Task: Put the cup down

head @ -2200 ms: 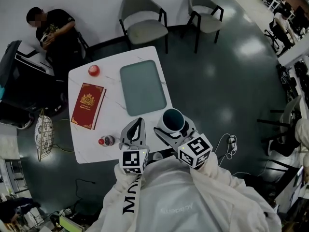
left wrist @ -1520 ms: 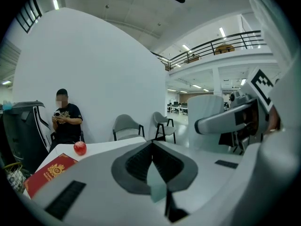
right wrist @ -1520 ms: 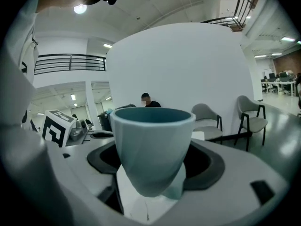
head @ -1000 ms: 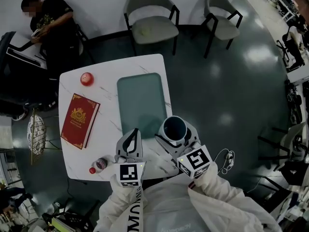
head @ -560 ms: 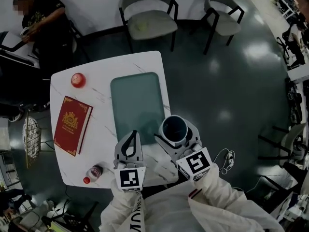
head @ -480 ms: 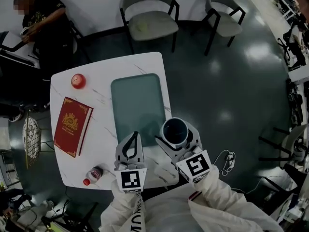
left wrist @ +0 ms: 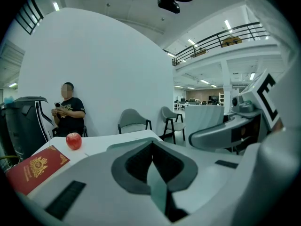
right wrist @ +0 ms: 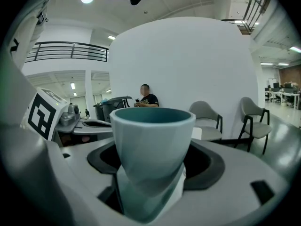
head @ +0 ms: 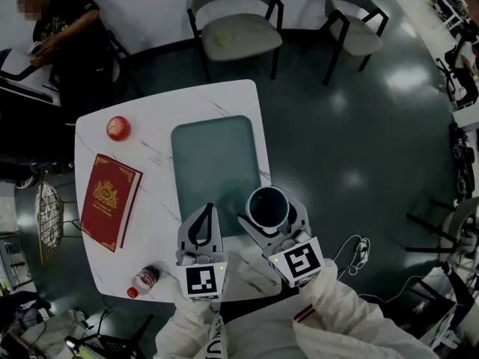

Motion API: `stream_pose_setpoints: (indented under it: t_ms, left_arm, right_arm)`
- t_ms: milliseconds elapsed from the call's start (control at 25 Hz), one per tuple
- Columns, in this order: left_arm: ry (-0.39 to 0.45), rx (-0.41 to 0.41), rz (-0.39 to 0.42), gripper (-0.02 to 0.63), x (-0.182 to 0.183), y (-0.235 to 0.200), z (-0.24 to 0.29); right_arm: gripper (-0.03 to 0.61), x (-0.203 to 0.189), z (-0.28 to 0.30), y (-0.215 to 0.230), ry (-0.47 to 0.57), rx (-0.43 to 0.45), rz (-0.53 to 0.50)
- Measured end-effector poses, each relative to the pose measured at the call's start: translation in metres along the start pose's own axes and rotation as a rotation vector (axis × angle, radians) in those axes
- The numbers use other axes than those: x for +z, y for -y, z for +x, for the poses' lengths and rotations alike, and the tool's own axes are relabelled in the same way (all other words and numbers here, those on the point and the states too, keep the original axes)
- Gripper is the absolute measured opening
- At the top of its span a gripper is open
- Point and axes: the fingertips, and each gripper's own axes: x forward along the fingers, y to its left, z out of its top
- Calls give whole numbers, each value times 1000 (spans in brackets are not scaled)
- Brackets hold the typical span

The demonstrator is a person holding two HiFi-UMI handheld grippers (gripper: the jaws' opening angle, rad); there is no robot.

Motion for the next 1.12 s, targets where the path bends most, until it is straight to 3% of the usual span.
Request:
stream_pose_setpoints:
  t_ms: [720, 1120]
  left_arm:
    - [33, 47, -79, 11, -14, -14, 28]
    - [23, 40, -64, 11, -19, -20, 36]
  right_arm:
    - [377, -19, 26, 24, -5, -19, -39]
    - [377, -22, 52, 26, -7, 3, -39]
